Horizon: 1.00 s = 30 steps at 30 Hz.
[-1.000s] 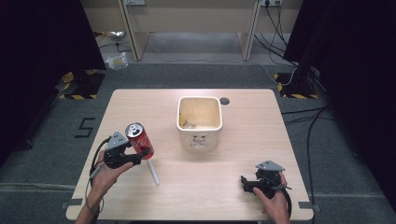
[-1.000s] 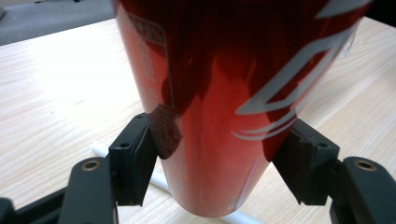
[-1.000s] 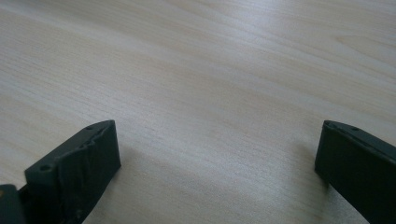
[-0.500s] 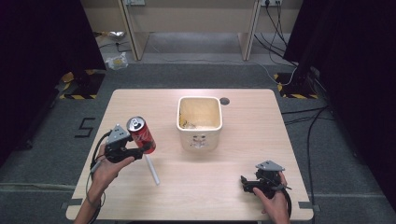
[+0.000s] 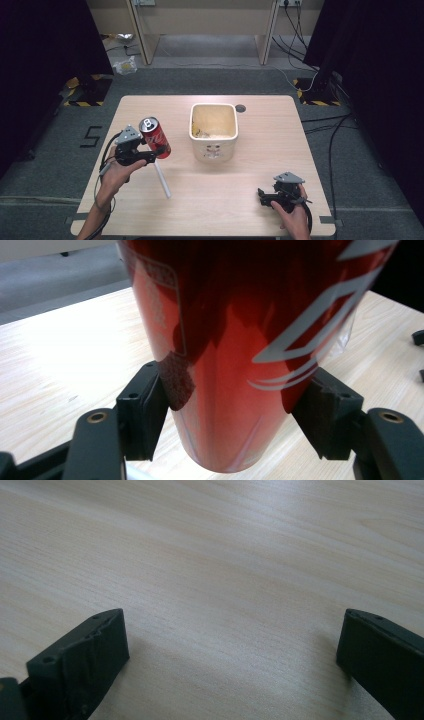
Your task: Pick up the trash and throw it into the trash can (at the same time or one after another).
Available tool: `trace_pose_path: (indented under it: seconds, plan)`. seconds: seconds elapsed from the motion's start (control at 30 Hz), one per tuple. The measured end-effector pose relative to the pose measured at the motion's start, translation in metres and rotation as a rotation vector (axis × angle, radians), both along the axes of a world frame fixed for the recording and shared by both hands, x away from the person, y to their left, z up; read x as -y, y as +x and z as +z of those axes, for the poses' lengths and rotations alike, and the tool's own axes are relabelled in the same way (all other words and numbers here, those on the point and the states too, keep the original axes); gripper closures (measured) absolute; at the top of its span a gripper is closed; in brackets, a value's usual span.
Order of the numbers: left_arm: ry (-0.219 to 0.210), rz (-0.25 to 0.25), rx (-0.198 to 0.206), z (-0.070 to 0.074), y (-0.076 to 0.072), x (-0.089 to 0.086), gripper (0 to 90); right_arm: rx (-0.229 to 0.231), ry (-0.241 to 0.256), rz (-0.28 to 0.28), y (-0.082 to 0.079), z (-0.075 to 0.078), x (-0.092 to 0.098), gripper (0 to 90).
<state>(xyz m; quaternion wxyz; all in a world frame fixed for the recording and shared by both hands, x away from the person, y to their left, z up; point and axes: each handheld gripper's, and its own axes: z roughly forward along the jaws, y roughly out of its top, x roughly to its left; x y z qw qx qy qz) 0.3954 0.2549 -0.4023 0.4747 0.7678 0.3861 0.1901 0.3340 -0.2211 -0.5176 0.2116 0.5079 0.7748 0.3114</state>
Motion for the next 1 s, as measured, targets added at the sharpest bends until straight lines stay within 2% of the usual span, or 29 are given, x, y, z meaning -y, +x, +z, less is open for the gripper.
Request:
trace_pose_path:
  seconds: [0.53, 0.7, 1.0]
  plan:
    - [0.018, -0.038, 0.008, 0.021, 0.016, 0.015, 33.9, 0.000, 0.000, 0.001, 0.000, 0.000, 0.000, 0.4]
    - [0.011, -0.058, 0.001, 0.027, 0.023, 0.022, 33.9, 0.000, 0.000, 0.002, 0.000, 0.000, 0.000, 0.4]
    - [0.013, -0.080, 0.024, 0.041, 0.033, 0.037, 33.9, 0.001, 0.000, 0.004, 0.000, 0.000, 0.000, 0.4]
